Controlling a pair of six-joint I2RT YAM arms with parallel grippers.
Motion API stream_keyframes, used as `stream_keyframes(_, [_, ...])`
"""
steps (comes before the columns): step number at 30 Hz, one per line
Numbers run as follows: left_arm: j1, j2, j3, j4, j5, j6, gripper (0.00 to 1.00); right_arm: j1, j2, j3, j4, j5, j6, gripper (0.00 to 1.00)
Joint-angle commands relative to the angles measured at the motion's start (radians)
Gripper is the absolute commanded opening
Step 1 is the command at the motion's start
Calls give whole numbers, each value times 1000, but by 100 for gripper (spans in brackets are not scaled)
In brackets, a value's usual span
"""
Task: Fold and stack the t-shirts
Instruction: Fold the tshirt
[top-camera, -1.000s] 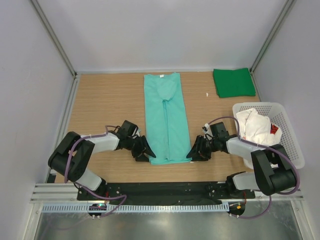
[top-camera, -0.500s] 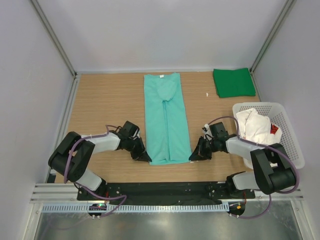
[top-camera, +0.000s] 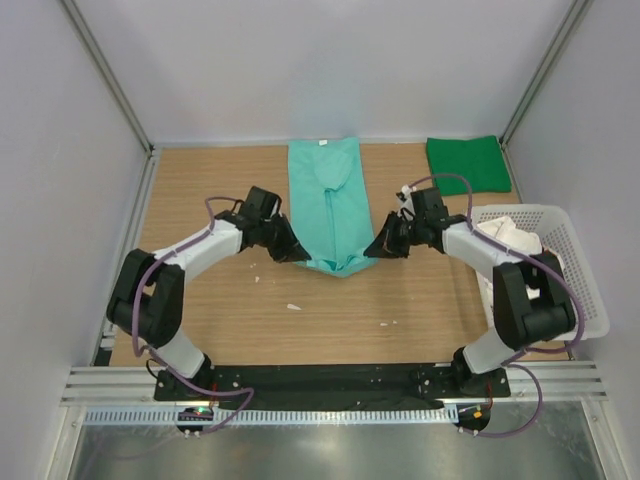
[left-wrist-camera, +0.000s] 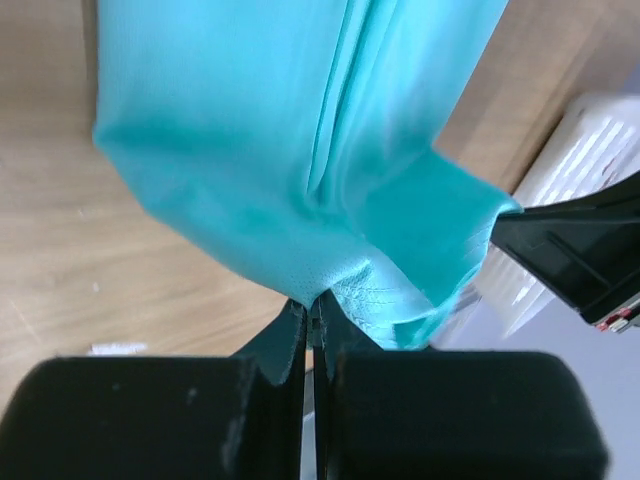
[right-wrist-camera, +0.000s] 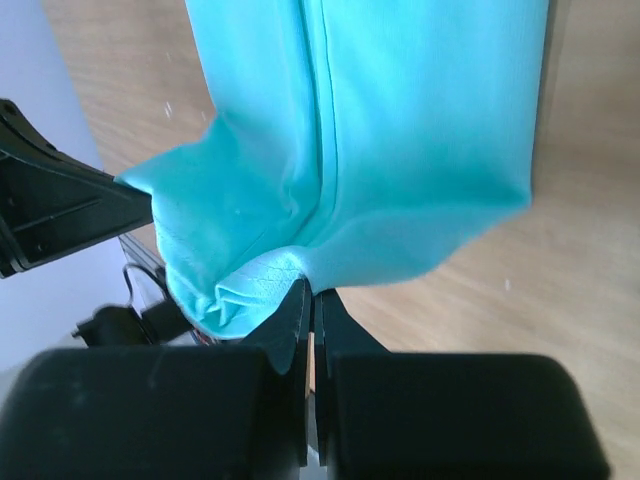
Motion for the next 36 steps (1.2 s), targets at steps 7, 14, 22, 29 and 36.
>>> stream_keyframes(7, [185, 276, 349, -10, 46, 40, 0, -77, 361, 529, -70, 2, -26, 1])
stream_keyframes(14, [247, 471, 563, -7, 98, 20, 0, -98, 599, 774, -113, -24, -8, 1])
stream_keyframes(22, [260, 615, 695, 7, 141, -20, 0, -106, 698, 870, -106, -50, 2, 1])
stream_keyframes(29, [259, 658, 742, 9, 144, -29, 0, -118, 757, 919, -82, -76, 28, 1])
stream_keyframes(36, [263, 696, 779, 13, 139, -38, 1, -127, 801, 973, -80, -87, 44, 1])
